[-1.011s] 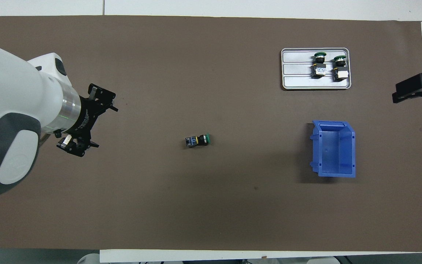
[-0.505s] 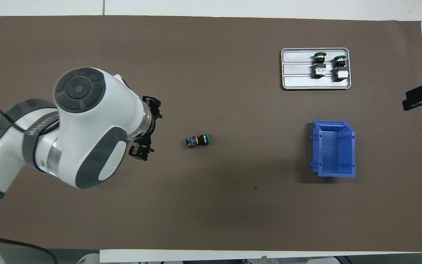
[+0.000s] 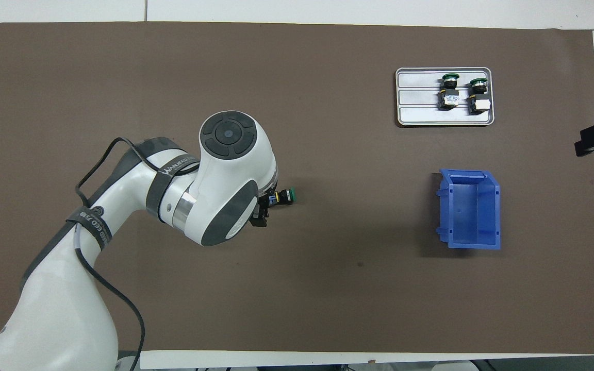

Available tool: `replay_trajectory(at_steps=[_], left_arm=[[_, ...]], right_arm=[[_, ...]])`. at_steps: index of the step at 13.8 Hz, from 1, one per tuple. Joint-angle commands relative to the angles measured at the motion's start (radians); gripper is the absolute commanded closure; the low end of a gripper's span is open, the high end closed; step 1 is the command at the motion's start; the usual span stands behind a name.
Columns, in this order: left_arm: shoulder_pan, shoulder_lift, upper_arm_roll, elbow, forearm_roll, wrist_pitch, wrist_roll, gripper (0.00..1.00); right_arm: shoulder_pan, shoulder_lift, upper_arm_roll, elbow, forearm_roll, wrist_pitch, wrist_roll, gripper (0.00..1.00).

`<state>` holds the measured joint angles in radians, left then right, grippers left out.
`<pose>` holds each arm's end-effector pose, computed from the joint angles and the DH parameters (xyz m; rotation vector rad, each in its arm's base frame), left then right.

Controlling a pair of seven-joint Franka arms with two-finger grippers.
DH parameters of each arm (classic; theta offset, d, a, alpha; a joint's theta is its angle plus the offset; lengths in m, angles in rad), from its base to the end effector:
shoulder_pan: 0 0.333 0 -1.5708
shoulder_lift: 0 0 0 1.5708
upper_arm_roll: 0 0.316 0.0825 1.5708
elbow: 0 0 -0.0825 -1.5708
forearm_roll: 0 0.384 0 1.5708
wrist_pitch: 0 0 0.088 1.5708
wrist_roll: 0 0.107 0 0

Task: Place and press button with both arms
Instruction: 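Lower the left gripper over the button and grasp it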

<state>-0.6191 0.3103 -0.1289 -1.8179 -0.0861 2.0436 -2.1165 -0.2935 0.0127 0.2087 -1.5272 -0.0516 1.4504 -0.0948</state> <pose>0.4570 -0.4237 0.3634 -2.3325 -1.9955 0.1918 0.5432 -0.0530 0.6281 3.0976 0.0096 -0.1445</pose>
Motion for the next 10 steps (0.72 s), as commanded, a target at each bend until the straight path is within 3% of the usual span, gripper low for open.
replay_trajectory(at_steps=[1,6,10], left_arm=[[-0.03,0.039,0.014,0.026,0.039,0.055,-0.065,0.01],[-0.053,0.099,0.012,0.028,0.037,0.09,-0.085,0.01],[-0.056,0.109,0.014,0.023,0.039,0.125,-0.123,0.08]], right_arm=[[-0.003,-0.011,-0.006,-0.016,0.004,0.027,-0.01,0.02],[0.305,-0.031,-0.326,-0.031,0.003,0.021,-0.006,0.02],[0.32,-0.028,-0.348,-0.031,0.004,0.024,-0.008,0.02]])
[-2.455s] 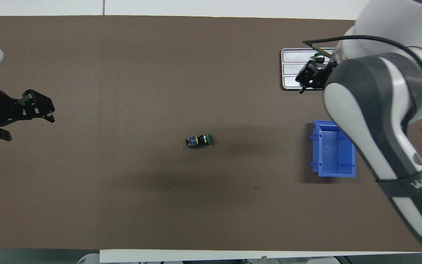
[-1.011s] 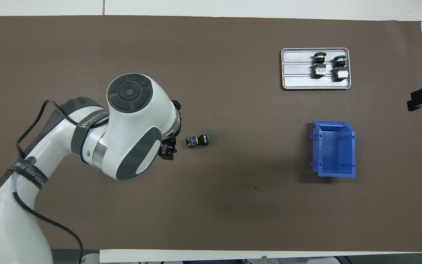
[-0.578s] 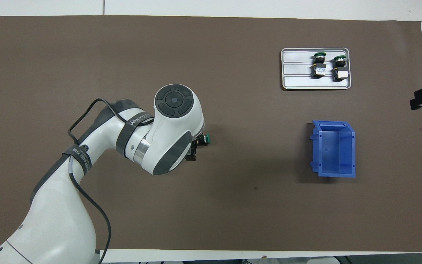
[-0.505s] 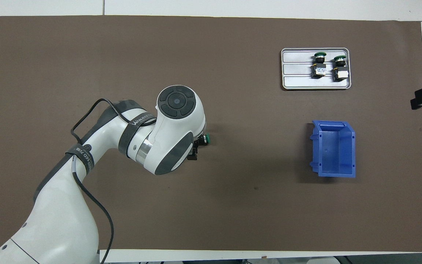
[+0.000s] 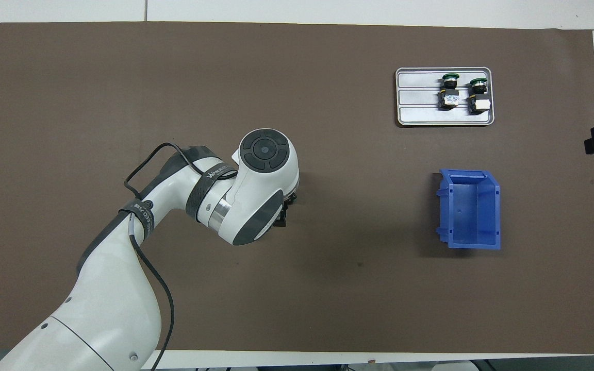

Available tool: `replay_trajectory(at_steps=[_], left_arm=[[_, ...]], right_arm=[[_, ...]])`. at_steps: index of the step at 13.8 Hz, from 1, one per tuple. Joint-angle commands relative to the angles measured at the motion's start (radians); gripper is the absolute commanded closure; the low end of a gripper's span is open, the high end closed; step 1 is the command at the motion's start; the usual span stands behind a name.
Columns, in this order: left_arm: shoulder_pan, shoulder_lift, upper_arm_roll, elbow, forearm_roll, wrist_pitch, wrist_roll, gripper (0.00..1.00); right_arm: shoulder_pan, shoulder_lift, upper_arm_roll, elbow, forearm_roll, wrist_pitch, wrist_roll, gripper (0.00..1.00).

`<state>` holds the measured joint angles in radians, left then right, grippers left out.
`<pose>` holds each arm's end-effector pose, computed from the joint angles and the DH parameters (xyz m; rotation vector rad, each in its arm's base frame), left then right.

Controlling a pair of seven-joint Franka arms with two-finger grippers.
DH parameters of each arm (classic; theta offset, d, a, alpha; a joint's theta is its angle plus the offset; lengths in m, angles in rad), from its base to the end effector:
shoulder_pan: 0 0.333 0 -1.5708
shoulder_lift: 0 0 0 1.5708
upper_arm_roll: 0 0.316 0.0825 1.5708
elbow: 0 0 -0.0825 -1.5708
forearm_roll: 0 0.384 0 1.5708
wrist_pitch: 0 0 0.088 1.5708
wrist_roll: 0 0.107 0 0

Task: Place and press button with both arms
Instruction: 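Lower the left gripper over the button and grasp it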

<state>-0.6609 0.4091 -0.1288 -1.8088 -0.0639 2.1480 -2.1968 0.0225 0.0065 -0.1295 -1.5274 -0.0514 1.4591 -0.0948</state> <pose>0.4513 -0.4509 0.3137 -2.3013 -2.0442 0.1675 0.5413 -0.0639 0.6320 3.0947 -0.0248 -0.1233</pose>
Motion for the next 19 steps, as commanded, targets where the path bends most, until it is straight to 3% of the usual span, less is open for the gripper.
replay_trajectory(at_steps=[1,9,15,19], left_arm=[[-0.014,0.011,0.012,0.011,0.015,0.029,-0.049,0.16],[-0.017,0.023,0.012,-0.017,0.016,0.081,-0.067,0.26],[-0.025,0.023,0.012,-0.021,0.015,0.075,-0.07,0.64],[-0.029,0.022,0.012,-0.012,0.012,0.059,-0.072,0.83]], right_arm=[[-0.004,-0.023,-0.01,-0.033,0.004,0.014,-0.008,0.02],[0.008,-0.025,-0.012,-0.045,0.004,0.009,-0.008,0.02],[0.007,-0.025,-0.012,-0.045,0.004,0.009,-0.008,0.02],[0.005,-0.025,-0.012,-0.045,0.004,0.009,-0.008,0.02]])
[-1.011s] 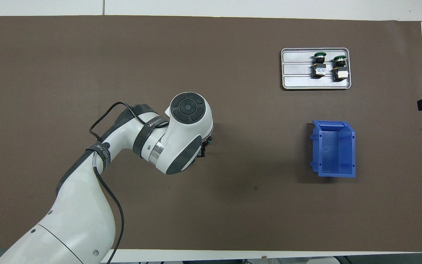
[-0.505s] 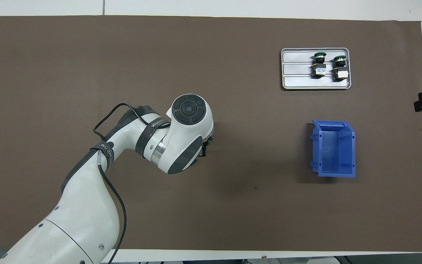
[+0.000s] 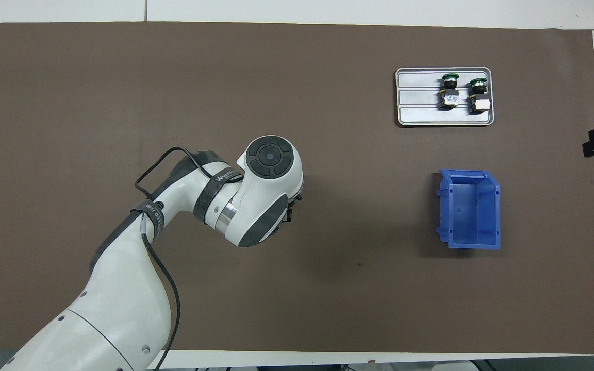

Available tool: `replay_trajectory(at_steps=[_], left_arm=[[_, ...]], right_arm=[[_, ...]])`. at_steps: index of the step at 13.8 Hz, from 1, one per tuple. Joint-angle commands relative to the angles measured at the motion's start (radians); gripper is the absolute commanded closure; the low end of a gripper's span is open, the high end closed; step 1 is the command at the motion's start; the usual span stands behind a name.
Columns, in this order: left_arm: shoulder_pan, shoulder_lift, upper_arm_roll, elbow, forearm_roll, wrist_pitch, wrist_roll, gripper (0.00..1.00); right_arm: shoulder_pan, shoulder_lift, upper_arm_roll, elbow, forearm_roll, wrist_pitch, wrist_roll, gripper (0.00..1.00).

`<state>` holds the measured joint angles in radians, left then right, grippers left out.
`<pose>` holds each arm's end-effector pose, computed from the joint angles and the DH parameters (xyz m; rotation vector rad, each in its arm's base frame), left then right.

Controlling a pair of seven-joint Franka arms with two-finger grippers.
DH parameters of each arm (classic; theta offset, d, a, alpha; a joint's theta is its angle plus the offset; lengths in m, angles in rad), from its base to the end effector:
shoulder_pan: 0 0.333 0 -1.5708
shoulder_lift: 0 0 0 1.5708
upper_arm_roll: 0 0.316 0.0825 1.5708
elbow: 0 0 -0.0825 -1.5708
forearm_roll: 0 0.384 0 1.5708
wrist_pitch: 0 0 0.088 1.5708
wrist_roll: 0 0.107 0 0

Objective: Place and press button with both arms

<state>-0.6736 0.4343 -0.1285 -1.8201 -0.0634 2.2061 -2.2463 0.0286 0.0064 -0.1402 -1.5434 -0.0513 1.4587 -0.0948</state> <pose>0.4478 -0.4580 0.2975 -2.2725 -2.1035 0.1649 0.5406 -0.0663 0.6246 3.0954 -0.0314 -0.1486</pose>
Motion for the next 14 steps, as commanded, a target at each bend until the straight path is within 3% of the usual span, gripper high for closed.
replay_trajectory(at_steps=[1,5,11,14], left_arm=[[-0.015,-0.006,0.012,-0.001,0.011,0.001,-0.024,0.86],[-0.003,-0.019,0.015,0.025,0.016,-0.061,-0.016,0.96],[0.077,-0.21,0.013,-0.074,0.016,-0.071,0.008,0.98],[0.124,-0.249,0.012,-0.136,-0.054,-0.045,0.147,0.99]], right_arm=[[-0.001,-0.025,-0.001,-0.029,0.004,0.009,-0.008,0.02],[-0.001,-0.025,-0.001,-0.029,0.004,0.009,-0.008,0.02],[0.001,-0.025,-0.001,-0.029,0.004,0.009,-0.008,0.02],[0.001,-0.025,-0.001,-0.029,0.004,0.009,-0.008,0.02]])
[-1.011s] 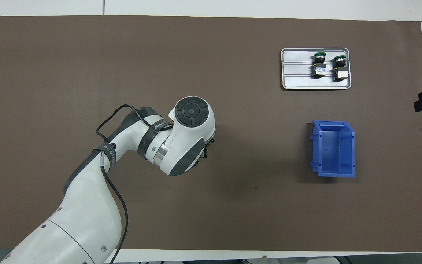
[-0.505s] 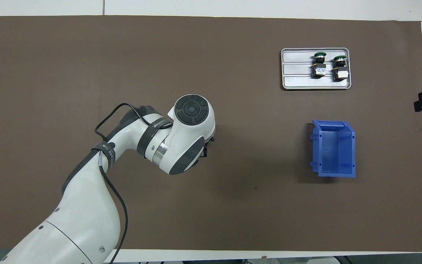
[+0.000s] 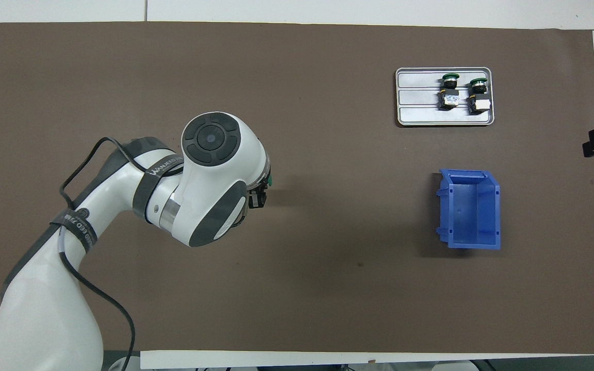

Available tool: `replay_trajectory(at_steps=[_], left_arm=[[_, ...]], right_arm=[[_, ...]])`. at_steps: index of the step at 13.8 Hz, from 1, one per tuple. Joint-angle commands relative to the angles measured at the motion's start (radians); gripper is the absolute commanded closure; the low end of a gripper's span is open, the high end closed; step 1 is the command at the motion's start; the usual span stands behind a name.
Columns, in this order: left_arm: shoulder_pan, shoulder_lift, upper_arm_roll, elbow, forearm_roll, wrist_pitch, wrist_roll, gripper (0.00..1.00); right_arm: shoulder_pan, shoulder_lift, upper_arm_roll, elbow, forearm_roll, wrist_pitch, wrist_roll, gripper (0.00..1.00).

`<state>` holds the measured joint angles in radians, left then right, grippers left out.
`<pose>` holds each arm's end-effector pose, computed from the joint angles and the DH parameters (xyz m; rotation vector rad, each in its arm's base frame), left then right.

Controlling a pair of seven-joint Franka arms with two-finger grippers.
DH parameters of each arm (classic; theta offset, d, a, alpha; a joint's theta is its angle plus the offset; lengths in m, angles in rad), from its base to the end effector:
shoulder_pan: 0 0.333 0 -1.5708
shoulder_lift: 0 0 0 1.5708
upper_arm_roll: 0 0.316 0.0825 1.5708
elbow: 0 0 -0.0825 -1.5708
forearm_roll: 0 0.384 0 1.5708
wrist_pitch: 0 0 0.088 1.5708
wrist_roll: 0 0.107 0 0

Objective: Place and press button with both arms

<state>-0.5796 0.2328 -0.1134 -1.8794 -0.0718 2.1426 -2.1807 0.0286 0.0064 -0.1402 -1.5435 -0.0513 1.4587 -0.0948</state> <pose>0.4741 -0.3932 0.3910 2.2345 2.1432 -0.1271 0.5406 -0.0663 0.6246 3.0955 -0.0313 -0.1487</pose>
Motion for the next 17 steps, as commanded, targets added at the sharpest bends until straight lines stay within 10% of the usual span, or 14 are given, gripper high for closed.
replay_trajectory(at_steps=[1,17], left_arm=[[0.074,-0.059,-0.005,-0.089,-0.113,0.032,0.143,0.99],[0.193,-0.178,-0.003,-0.392,-1.27,0.304,1.126,0.97]], right_arm=[[-0.001,-0.025,-0.001,-0.029,0.004,0.009,-0.008,0.02],[-0.001,-0.025,-0.001,-0.029,0.004,0.009,-0.008,0.02]])
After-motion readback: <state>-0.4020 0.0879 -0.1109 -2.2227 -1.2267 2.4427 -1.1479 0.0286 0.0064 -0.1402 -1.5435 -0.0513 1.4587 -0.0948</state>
